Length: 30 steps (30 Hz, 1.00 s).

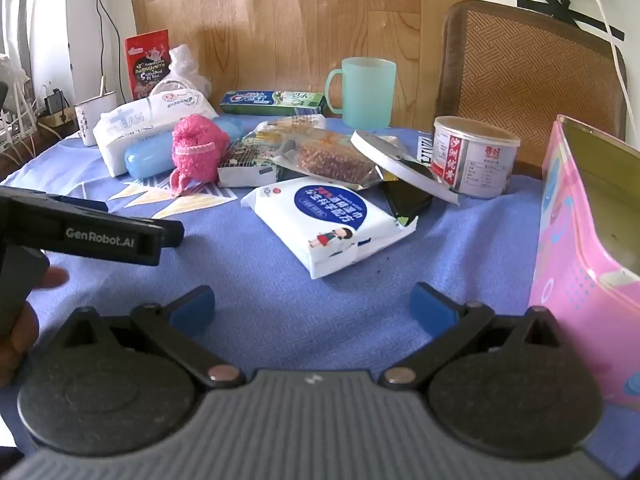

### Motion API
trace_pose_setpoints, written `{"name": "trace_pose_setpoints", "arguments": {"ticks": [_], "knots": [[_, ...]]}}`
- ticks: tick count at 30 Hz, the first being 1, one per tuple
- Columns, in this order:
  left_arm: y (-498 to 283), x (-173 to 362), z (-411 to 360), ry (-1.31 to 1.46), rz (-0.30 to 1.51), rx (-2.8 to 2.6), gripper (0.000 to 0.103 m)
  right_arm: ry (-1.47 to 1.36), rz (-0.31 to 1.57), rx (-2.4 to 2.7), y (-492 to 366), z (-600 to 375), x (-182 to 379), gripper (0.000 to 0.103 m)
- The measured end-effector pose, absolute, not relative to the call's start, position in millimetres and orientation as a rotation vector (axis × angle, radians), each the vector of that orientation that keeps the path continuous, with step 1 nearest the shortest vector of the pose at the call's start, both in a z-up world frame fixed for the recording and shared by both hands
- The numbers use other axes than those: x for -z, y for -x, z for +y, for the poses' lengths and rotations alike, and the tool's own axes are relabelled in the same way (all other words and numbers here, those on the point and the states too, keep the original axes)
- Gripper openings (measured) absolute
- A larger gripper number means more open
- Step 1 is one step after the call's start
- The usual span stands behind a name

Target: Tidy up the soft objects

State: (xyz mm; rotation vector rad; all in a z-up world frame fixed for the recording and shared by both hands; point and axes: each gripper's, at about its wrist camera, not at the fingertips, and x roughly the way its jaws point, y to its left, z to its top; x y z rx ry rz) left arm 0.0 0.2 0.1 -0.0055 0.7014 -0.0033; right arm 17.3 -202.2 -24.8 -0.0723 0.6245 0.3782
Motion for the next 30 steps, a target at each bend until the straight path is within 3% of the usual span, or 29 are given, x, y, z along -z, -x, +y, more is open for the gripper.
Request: {"name": "trace_pose_setpoints", "arguments": {"ticks": [17, 30], "knots": [[1.9, -5.3, 2.0, 0.009, 0.689, 0.035, 0.103, 0.067, 0.624, -0.380, -15.5, -204.3, 23.8, 0.103], [9.8, -25.0, -6.4, -0.057, 0.279, -0.025, 0.103, 0.075, 0.625, -0.373, -18.0, -203.0, 24.7, 0.103]]}}
